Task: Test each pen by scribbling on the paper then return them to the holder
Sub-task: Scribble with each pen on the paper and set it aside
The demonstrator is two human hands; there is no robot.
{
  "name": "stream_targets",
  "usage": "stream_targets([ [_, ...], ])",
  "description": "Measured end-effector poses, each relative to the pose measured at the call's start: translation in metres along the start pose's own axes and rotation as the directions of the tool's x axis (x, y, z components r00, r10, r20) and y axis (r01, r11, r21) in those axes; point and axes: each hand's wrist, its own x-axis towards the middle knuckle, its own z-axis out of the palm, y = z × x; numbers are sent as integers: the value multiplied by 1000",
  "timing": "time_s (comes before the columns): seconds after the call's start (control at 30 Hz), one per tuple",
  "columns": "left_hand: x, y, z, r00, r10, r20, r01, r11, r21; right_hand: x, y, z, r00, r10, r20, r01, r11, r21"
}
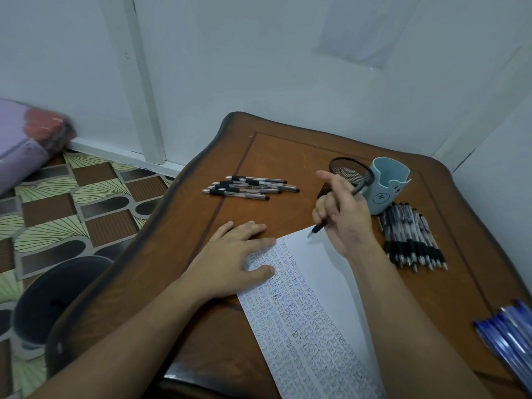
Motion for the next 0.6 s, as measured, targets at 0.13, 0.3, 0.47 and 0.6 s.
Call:
stream_targets([
  [0.13,0,0,0,1000,-4,6,4,1000,-5,3,13,-12,992,127,20,-127,992,6],
  [0.3,1,-2,2,1000,-4,-11,4,1000,-8,4,30,-18,990,92,109,-66,974,-218],
  [0.47,2,-1,1,1000,-16,-1,16,1000,-2,13,37,-18,992,77,101,-46,959,-279],
  [0.6,3,0,0,1000,-26,8,26,1000,0,12,41,-17,980,140,140,-97,956,-276],
])
